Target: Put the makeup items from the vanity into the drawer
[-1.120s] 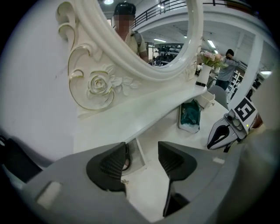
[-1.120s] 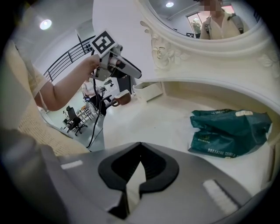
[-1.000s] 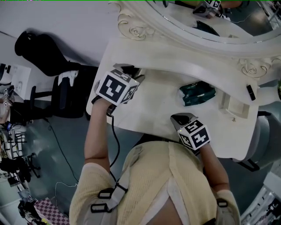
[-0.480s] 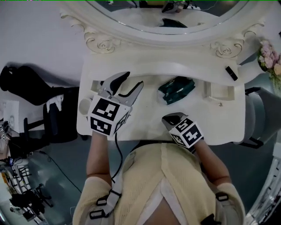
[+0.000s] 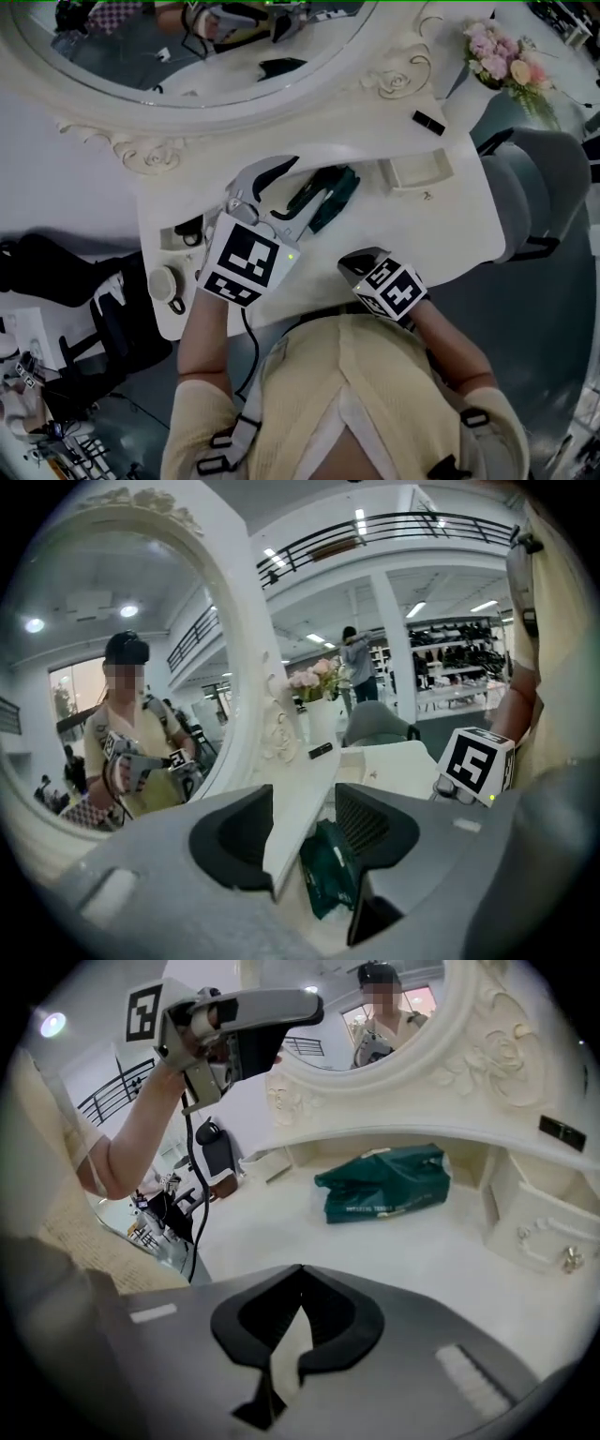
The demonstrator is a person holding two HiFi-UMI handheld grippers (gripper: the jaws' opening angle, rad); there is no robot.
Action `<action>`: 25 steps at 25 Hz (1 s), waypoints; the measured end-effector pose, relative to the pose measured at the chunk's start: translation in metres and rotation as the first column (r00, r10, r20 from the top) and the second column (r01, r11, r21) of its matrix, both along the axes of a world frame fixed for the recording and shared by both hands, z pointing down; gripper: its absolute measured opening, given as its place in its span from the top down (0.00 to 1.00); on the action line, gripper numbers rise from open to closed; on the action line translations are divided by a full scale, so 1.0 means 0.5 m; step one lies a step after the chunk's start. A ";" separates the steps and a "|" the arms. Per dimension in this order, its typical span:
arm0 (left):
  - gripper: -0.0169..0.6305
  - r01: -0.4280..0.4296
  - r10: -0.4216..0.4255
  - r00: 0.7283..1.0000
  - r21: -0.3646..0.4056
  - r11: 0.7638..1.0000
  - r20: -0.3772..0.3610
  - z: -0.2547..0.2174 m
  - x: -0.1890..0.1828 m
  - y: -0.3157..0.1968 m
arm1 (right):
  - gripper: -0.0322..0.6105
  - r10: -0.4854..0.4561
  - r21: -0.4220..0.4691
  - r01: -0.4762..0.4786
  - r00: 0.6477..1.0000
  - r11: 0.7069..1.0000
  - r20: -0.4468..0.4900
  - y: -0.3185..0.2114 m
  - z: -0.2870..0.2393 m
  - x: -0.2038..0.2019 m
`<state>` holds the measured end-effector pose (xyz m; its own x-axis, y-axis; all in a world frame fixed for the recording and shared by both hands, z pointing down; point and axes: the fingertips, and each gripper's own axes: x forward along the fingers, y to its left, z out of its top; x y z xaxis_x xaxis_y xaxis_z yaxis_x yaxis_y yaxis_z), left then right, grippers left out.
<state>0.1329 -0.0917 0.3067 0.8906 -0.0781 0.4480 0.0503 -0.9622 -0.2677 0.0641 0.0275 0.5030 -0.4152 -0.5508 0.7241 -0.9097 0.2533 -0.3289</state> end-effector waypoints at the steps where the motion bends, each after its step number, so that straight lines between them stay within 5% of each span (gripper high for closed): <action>1: 0.64 -0.041 0.040 0.999 0.021 0.999 0.016 0.001 0.023 0.018 | 0.95 0.024 0.000 -0.024 1.000 1.000 -0.001 0.008 -0.001 0.013; 6: 0.64 -0.232 0.223 0.970 0.088 0.969 0.098 0.017 0.121 0.101 | 0.95 0.172 0.012 -0.172 0.985 0.985 0.005 0.047 -0.007 0.074; 13: 0.64 -0.374 0.353 0.922 0.134 0.918 0.157 0.029 0.223 0.160 | 0.95 0.313 0.023 -0.313 0.950 0.949 0.019 0.099 -0.011 0.135; 19: 0.64 -0.439 0.404 0.891 0.171 0.882 0.205 0.052 0.319 0.169 | 0.95 0.391 0.030 -0.391 0.920 0.920 0.029 0.132 -0.008 0.167; 25: 0.64 -0.427 0.375 0.886 0.167 0.888 0.271 0.106 0.412 0.145 | 0.95 0.448 0.040 -0.449 0.894 0.893 0.035 0.162 -0.008 0.198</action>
<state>0.3387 -0.0192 0.3595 0.7427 0.1464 0.6534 0.5036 -0.7653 -0.4009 0.1629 0.1082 0.4991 -0.1333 -0.7146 0.6868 -0.9223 -0.1642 -0.3499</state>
